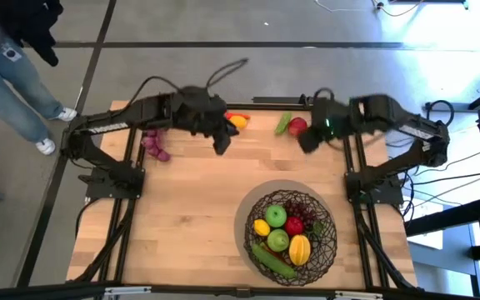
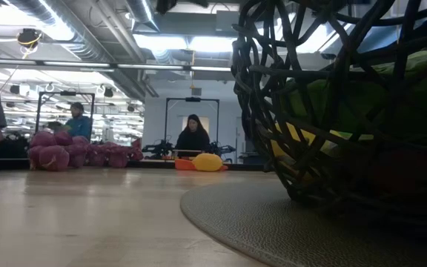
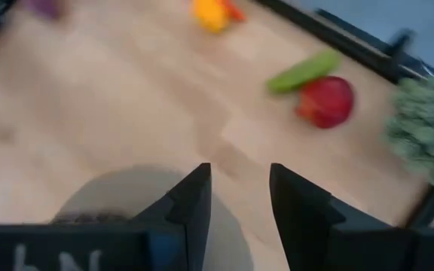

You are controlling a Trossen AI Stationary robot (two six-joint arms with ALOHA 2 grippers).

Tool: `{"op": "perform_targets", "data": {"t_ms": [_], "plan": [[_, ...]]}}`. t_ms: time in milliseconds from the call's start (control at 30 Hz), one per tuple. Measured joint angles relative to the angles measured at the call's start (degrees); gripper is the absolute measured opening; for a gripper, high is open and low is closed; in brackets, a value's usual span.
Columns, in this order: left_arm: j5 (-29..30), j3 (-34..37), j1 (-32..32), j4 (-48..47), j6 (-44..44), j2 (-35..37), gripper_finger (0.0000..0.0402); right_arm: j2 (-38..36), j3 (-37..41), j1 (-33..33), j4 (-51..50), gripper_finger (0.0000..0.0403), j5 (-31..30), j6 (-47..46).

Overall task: Build produce basket
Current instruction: Put the red pomegranate into the wire basket

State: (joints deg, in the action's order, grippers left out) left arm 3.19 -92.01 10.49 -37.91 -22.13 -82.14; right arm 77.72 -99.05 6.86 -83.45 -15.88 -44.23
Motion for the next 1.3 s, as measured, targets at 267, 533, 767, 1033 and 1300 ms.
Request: {"op": "perform_targets", "data": {"t_ms": [267,533,767,1033,1300], "plan": [[-1.9,0.0,9.4,-0.2,3.6,-2.5,0.0103,4.7,0.1,21.4,1.7,0.0129,7.9,7.8],[-17.1,0.0,17.3,0.1,17.9,-8.5,0.0103,12.2,0.1,30.2,3.7,0.0129,14.5,8.9],[-27.7,0.0,22.1,-0.1,38.1,-10.9,0.0103,17.3,0.2,31.2,4.7,0.0129,12.1,7.9],[-36.2,0.0,27.3,-1.3,55.0,-12.1,0.0103,19.9,0.2,31.2,4.8,0.0129,10.4,-10.7],[-36.4,0.0,29.6,-1.3,61.8,-12.7,0.0103,20.6,0.2,31.2,3.1,0.0129,8.9,-16.8]]}}
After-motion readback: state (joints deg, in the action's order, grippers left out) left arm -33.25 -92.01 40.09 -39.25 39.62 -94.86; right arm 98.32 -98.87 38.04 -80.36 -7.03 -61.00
